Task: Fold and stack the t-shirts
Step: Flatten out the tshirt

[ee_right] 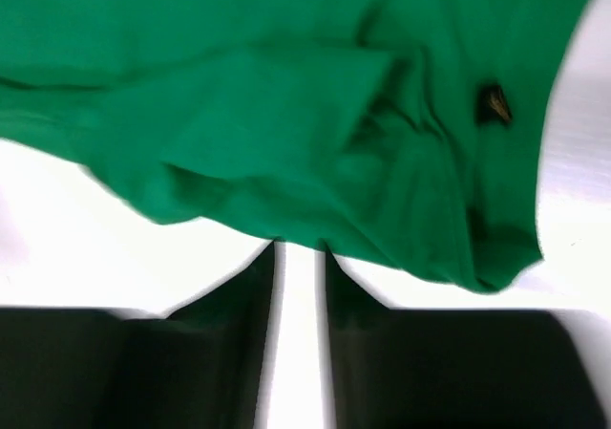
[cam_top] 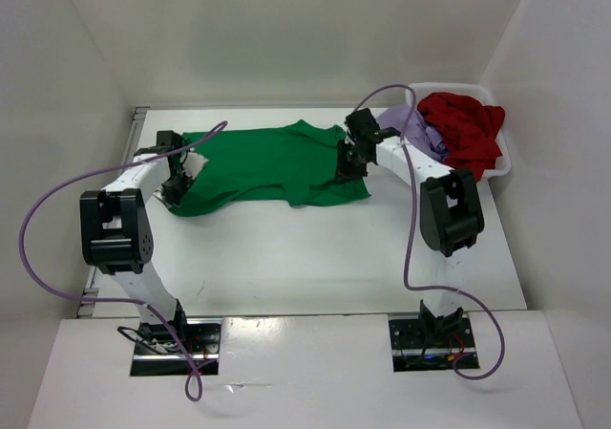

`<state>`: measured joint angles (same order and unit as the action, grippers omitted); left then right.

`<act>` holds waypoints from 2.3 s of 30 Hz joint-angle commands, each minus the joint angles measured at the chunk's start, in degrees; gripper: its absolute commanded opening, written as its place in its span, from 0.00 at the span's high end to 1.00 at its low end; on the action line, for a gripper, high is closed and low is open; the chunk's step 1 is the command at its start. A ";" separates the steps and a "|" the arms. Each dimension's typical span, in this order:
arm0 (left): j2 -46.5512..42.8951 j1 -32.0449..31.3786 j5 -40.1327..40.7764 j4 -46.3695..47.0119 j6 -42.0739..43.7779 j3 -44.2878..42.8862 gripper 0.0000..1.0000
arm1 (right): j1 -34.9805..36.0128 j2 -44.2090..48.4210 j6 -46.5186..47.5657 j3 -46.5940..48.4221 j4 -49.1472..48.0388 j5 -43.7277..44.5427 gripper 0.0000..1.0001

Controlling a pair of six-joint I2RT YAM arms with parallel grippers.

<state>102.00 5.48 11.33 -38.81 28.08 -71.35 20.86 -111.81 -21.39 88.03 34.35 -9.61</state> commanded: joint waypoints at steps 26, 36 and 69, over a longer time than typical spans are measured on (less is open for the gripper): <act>0.39 -0.03 1.85 -0.13 -1.53 2.27 1.00 | 5.24 -35.39 3.81 53.00 18.79 6.71 1.00; 0.92 -0.03 2.38 -0.13 -1.53 1.13 1.00 | 5.24 -40.26 3.37 69.56 24.34 4.50 0.88; 0.84 -0.03 -0.43 -0.13 -2.06 2.80 1.00 | 3.66 -23.45 4.07 29.38 5.55 7.05 0.63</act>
<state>102.76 5.48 11.70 -38.39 26.74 -68.99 24.69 -133.71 -17.28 112.57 40.49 -3.44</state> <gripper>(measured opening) 0.010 0.375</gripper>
